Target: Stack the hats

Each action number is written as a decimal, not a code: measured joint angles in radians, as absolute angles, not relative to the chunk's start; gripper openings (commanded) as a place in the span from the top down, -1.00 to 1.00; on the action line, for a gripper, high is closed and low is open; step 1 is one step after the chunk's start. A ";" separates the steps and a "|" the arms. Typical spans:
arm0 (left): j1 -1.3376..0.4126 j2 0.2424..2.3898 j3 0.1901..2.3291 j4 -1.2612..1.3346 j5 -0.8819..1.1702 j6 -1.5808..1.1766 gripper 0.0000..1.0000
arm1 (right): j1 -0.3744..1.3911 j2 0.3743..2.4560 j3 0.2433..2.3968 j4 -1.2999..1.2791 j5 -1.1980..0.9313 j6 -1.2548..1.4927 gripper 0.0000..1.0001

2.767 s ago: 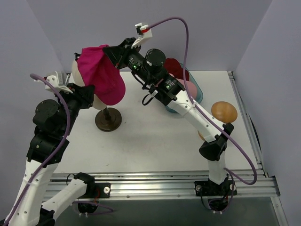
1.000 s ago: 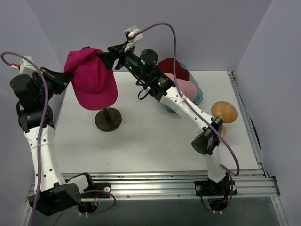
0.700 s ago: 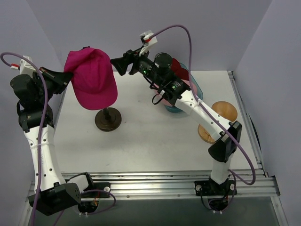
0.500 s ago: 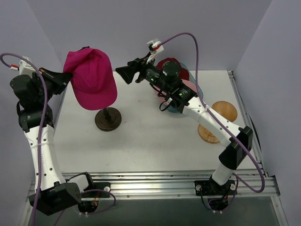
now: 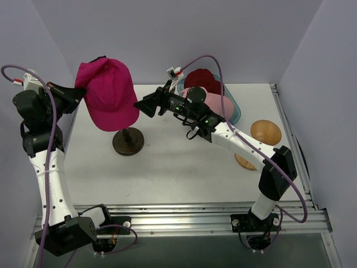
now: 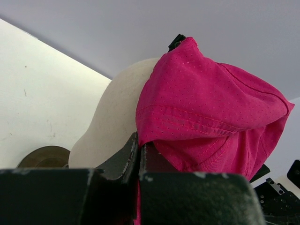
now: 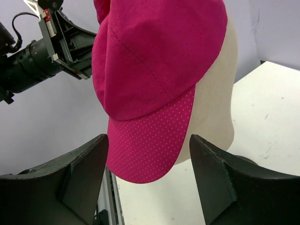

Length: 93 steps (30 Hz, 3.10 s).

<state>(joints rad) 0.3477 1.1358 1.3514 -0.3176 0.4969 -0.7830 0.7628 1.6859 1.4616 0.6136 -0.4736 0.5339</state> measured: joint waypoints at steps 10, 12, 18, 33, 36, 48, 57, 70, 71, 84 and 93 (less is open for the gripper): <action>0.348 1.129 1.332 -0.316 0.494 -0.783 0.95 | 0.767 1.720 1.398 0.731 -0.533 0.615 -0.31; 0.348 1.129 1.332 -0.316 0.493 -0.783 0.95 | 0.767 1.729 1.398 0.740 -0.535 0.619 -0.31; 0.348 1.128 1.332 -0.316 0.490 -0.783 0.94 | 0.768 1.754 1.398 0.756 -0.543 0.630 -0.25; 0.349 1.126 1.332 -0.316 0.483 -0.781 0.85 | 0.807 1.779 1.401 0.760 -0.562 0.643 0.43; 0.349 1.126 1.332 -0.316 0.479 -0.778 0.76 | 0.807 1.778 1.402 0.767 -0.566 0.658 0.77; 0.353 1.134 1.376 -0.332 0.468 -0.774 0.37 | 0.831 1.775 1.520 0.784 -0.601 0.759 1.00; 0.353 1.138 1.469 -0.371 0.468 -0.770 0.07 | 0.787 1.778 1.549 0.872 -0.562 0.991 1.00; 0.353 1.214 1.598 -0.496 0.469 -0.719 -0.10 | 0.759 1.831 1.551 1.011 -0.481 1.275 1.00; 0.353 1.216 1.598 -0.504 0.469 -0.717 -0.11 | 0.759 1.831 1.545 1.016 -0.476 1.284 1.00; 0.354 1.177 1.562 -0.556 0.443 -0.681 -0.46 | 0.759 1.831 1.465 1.116 -0.446 1.380 1.00; 0.369 1.117 1.556 -0.602 0.431 -0.664 -0.51 | 0.759 1.831 1.434 1.147 -0.437 1.411 1.00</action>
